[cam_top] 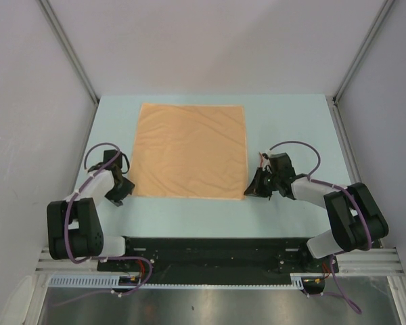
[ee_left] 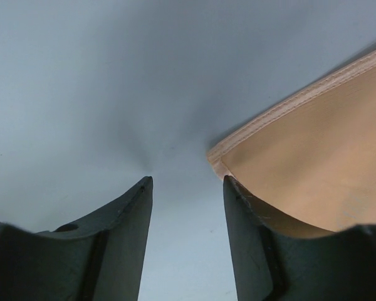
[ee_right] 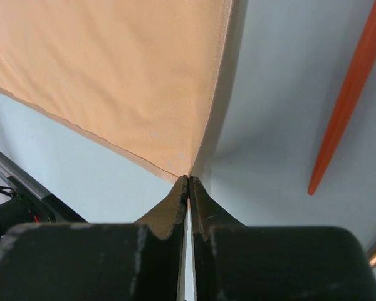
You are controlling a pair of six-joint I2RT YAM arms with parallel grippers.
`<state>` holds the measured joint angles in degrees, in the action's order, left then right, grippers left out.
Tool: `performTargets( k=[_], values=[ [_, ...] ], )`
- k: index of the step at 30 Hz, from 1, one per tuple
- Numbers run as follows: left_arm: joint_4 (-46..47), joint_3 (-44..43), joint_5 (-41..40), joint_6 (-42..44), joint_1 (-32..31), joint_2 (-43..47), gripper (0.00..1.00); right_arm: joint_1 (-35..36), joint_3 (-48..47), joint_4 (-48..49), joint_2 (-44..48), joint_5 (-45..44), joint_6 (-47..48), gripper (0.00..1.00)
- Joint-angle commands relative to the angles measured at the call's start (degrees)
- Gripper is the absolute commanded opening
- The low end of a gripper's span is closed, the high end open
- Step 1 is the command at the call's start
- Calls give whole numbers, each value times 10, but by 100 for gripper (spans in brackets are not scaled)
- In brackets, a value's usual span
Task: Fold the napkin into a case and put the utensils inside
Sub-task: Pick up the flattened napkin from the center of the board, then fold and flatten the napkin at the center of the board.
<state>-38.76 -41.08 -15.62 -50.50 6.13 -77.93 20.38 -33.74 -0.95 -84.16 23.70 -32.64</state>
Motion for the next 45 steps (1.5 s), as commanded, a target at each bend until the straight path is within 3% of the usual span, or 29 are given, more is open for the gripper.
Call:
performTargets(
  k=[1,6,13,18,19,22,26,34,45],
  values=[
    [31,-5,8,1,5,0,58,-3,3,23,14,21,14,4],
    [47,-8,13,1,5,-14,66,-3,8,17,17,16,14,4],
    [44,-13,11,-11,5,-58,56,-13,9,11,29,13,17,4],
    [98,1,3,4,4,-62,31,-16,12,-14,40,14,23,4],
    [103,2,7,7,4,-64,17,-16,12,-16,42,14,25,4],
    [101,4,20,9,4,-50,0,-16,10,-26,52,15,30,0],
    [71,6,4,9,5,12,0,-16,13,-45,67,19,32,0],
    [40,19,51,16,3,159,0,-4,35,-55,123,41,3,0],
    [-61,-45,103,35,2,431,0,30,-62,-202,311,42,16,0]
  ],
)
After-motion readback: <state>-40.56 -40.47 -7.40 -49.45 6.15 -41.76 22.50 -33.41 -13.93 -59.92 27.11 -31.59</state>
